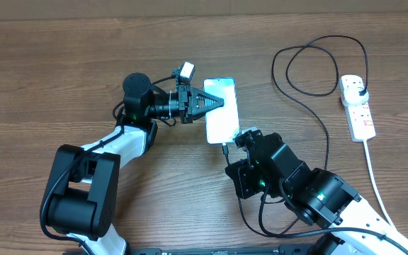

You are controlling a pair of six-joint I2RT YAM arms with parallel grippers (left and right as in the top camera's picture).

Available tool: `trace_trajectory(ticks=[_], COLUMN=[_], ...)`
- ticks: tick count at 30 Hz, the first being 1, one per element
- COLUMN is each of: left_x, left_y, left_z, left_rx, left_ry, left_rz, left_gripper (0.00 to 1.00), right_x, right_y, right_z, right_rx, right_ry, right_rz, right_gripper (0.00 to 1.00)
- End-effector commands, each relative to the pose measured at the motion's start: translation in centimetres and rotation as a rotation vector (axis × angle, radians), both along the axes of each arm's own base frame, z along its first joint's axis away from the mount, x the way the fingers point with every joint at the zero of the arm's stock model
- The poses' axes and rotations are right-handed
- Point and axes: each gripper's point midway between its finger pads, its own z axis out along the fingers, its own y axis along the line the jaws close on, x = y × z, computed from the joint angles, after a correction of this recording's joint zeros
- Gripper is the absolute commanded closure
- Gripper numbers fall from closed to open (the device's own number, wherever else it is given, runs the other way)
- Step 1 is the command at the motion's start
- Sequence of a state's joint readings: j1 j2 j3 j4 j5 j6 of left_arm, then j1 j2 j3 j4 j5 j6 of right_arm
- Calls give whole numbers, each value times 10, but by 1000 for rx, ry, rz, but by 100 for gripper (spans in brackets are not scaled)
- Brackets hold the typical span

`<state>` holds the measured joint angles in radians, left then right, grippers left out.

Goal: Plug charger to phone and switch on socket
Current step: 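Push the USB-C plug up into the phone's bottom port with the right gripper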

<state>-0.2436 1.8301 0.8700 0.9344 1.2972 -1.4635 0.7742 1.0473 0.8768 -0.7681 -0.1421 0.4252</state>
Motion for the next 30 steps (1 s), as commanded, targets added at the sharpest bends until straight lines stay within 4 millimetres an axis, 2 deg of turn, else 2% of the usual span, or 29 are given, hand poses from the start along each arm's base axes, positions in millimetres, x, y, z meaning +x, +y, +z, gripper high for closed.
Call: trace_trajectory(ticks=[1,6,14,17,23,27,30], left_x=[-7,-7,-9,-10,-8,-7,-6], left_y=[-2,-2,-4,-5,-5,-5,-5], left_z=[10,10,10,10,10,10,10], left_rx=[-10,-10,-10,-10,-9,-9,-9], left_ry=[-44,-52,-59,-66,-66,-66,-90], left_rz=[-43,-44,-55,-60,-44,-42,-33], left_gripper=[96,96,96,96,96,96,96], right_x=[9,17,31,31,29,22,9], right_y=[2,9,-1,-1,-3,-1,9], right_z=[8,18,19,19,17,13,14], right_rx=[8,48,5,5,-7,-2,47], right_ry=[-56,-101,-160,-160,-148,-114,-63], right_rz=[-14,-18,-86,-86,-85,-58,4], right_gripper=[96,96,96,95,77,75,75])
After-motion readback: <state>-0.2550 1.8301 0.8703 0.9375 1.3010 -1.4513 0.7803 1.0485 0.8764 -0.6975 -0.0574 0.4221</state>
